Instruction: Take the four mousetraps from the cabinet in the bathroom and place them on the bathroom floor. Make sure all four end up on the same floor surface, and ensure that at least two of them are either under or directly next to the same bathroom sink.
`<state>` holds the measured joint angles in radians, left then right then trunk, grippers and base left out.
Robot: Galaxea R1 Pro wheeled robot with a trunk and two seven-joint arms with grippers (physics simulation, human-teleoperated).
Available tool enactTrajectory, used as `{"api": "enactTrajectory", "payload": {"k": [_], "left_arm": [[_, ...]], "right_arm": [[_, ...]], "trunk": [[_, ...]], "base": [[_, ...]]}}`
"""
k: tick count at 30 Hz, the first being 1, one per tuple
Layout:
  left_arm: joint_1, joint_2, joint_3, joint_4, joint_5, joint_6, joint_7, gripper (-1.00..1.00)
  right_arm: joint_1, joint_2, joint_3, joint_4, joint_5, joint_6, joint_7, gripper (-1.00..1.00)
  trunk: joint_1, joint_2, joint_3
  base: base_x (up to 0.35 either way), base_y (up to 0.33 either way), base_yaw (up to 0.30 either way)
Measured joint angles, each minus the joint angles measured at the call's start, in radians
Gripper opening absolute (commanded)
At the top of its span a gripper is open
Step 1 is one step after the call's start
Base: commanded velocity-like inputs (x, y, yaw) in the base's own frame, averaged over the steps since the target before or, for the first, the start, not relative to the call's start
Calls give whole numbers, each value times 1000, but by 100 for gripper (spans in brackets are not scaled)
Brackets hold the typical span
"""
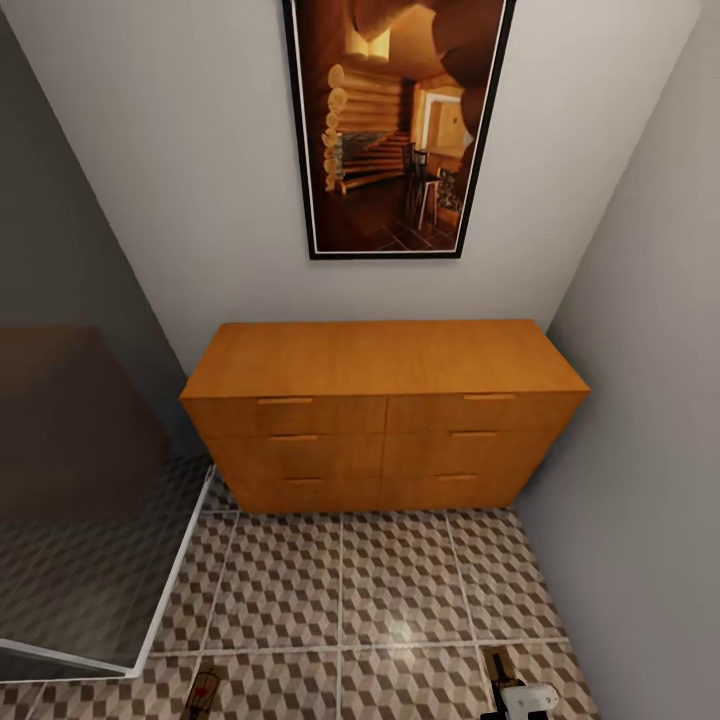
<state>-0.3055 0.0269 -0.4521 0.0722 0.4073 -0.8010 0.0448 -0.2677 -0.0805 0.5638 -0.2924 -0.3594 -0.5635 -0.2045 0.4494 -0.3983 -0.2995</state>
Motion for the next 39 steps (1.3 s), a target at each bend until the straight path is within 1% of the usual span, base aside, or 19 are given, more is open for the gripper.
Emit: {"api": "enactTrajectory", "payload": {"k": [39], "left_arm": [[0,0,0,0,0,0,0,-100]], "right_arm": [[0,2,0,0,1,0,0,-100]], "trunk": [[0,0,63]], "base": [[0,0,0]]}}
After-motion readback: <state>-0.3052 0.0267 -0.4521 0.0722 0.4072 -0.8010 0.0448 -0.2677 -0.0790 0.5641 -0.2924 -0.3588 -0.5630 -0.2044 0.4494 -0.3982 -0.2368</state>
